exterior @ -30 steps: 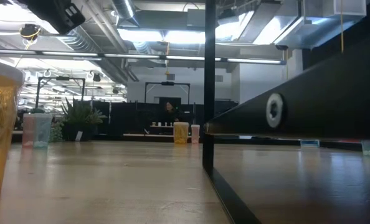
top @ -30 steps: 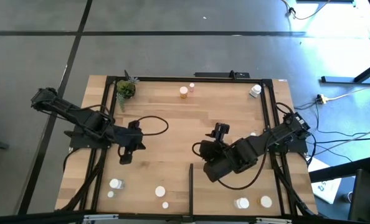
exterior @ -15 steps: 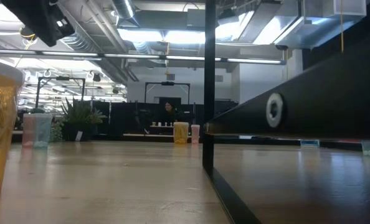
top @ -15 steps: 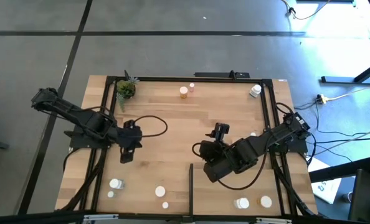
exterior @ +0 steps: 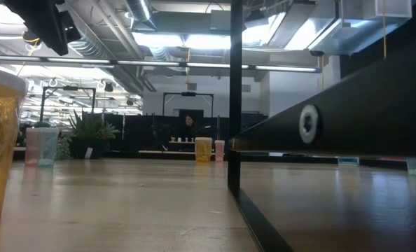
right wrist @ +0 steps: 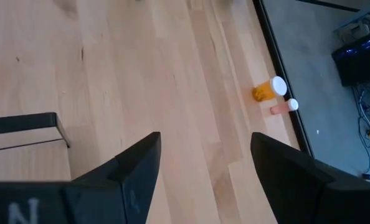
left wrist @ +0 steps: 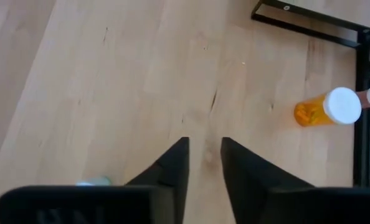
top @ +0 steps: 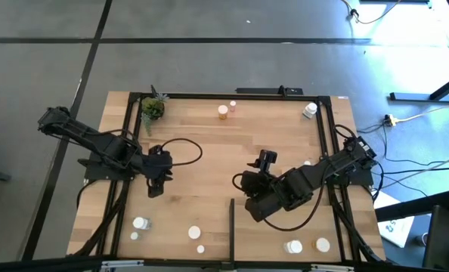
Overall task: Pick and place medicine bottles onto shelf by color
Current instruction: Put the top left blue pill bottle on the shelf
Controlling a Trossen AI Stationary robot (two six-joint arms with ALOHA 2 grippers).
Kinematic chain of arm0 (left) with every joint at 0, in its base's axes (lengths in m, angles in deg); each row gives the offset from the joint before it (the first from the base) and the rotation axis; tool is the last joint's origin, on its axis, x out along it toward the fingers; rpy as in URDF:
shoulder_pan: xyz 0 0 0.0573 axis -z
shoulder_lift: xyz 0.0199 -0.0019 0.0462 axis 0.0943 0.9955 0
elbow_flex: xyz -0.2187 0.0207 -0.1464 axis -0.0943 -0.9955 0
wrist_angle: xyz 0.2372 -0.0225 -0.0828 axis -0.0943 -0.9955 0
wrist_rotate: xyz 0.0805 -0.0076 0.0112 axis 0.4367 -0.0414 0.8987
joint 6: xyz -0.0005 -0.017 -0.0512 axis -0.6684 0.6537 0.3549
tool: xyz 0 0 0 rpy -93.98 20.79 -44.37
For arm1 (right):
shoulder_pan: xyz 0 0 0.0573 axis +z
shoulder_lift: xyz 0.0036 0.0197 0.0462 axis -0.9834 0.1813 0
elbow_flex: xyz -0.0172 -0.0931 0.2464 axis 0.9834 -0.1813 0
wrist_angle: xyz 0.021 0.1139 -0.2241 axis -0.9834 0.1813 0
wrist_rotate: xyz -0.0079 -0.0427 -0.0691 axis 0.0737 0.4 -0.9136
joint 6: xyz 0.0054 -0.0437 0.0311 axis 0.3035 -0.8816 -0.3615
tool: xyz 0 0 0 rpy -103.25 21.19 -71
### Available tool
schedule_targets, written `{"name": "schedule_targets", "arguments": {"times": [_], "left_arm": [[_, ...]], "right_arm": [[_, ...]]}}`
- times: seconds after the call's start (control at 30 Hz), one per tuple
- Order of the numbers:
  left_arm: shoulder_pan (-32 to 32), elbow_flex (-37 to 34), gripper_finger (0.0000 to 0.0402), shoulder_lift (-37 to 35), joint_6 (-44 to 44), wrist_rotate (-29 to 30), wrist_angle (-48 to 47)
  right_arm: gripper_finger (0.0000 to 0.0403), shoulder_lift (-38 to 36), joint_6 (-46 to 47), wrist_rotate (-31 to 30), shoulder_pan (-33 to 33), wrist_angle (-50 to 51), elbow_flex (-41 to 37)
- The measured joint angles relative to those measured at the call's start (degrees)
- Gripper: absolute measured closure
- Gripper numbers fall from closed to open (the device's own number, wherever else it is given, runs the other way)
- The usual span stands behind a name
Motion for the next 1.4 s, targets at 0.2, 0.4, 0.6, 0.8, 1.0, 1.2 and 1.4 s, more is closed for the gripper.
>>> {"name": "schedule_targets", "arguments": {"times": [0.2, 0.4, 0.6, 0.8, 1.0, 1.2, 1.4], "left_arm": [[0.0, 0.0, 0.027, 0.0, -1.79, 2.34, -1.01], [-0.02, 0.01, 0.0263, 0.0, -3.5, 7.48, -1.41], [-0.02, 0.02, 0.0263, 0.0, -2.91, 7.49, -1.9], [-0.02, 0.04, 0.0263, 0.0, 1.99, 7.54, -7.5], [-0.01, 0.04, 0.0262, 0.0, 1.33, 7.53, -11.45], [-0.15, 0.08, 0.0262, 2.71, 1.13, 7.47, -12.0], [-0.17, 0.09, 0.0262, 6.77, -0.53, 6.25, -14.32]], "right_arm": [[0.0153, 0.0, -0.11, 0.0, 0.0, 0.0, 0.0], [0.0153, 0.0, -0.15, 0.0, 0.0, 0.0, 0.0], [0.0153, 0.02, -0.15, 0.0, 0.02, 0.0, 0.0], [0.0153, 0.02, -0.17, 0.0, 0.01, 0.03, 0.0], [0.0153, 0.02, -0.39, 0.0, 0.0, 0.09, 0.0], [0.0153, 0.03, -0.42, 0.0, 0.0, 0.15, 0.0], [0.0153, 0.04, -0.47, 0.02, 0.0, 0.18, -0.02]]}}
